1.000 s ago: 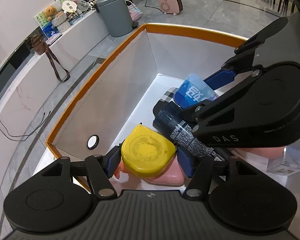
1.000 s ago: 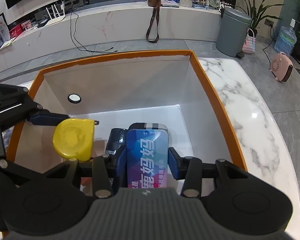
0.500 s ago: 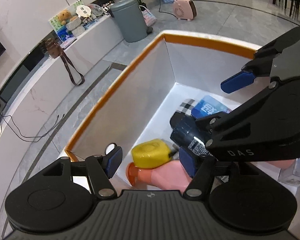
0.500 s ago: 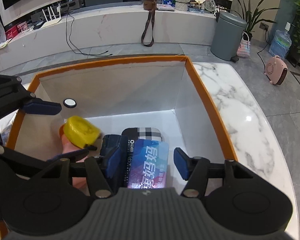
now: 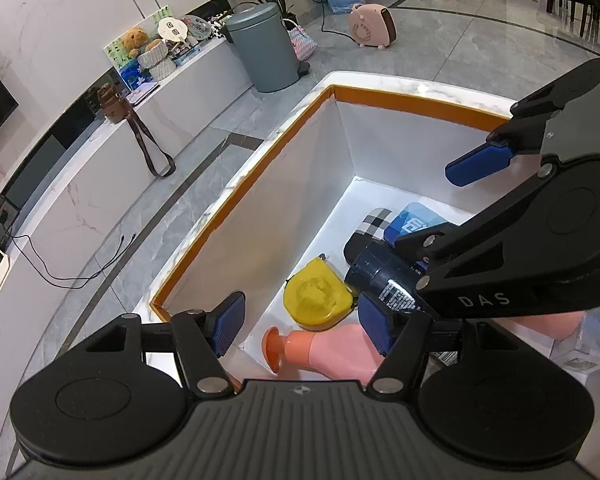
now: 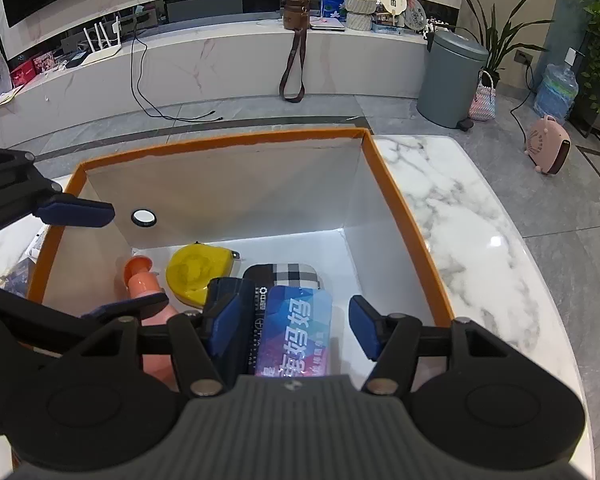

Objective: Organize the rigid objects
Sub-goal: 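Open the left tool releasing the tape measure while the right tool releases the blue tin, then move both open tools back over the table toward the painted box and white tube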

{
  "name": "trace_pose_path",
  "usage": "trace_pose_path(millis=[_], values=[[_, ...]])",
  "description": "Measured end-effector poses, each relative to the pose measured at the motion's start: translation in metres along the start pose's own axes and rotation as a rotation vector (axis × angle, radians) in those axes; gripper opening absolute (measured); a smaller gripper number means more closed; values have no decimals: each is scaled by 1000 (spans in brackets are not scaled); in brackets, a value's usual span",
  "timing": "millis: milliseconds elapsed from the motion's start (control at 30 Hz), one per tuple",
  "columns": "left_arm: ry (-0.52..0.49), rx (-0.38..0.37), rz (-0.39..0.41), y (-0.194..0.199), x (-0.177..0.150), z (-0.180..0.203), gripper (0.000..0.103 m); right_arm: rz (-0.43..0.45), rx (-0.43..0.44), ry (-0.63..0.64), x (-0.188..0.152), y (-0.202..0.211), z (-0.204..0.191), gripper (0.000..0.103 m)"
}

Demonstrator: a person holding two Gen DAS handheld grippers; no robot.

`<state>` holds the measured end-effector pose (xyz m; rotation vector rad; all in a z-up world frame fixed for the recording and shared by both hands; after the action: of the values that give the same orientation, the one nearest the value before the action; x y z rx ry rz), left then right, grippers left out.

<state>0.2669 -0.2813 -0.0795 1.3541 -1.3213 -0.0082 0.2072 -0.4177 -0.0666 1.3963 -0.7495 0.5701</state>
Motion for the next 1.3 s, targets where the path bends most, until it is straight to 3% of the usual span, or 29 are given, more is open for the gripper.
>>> trace_pose_path(millis=[367, 867, 1300], values=[[16, 35, 64, 34, 8, -9, 75, 57, -9, -13, 13, 26, -6, 66], [77, 105, 118, 87, -8, -45, 78, 149, 61, 44, 32, 57, -58, 70], [137, 177, 91, 113, -64, -87, 79, 203, 145, 184, 31, 68, -142, 70]])
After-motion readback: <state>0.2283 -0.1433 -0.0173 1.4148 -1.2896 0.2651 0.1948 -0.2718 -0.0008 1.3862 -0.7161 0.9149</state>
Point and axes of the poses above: each gripper's, at about its wrist camera, not at the fingertips, and y roughly against the way its jaws point, z to its right, x to its top, the point moved 3 cm from there along -y, roughly the way its jaws point, and after that the axes turned 11 degrees about z, right-handed, at the moved point
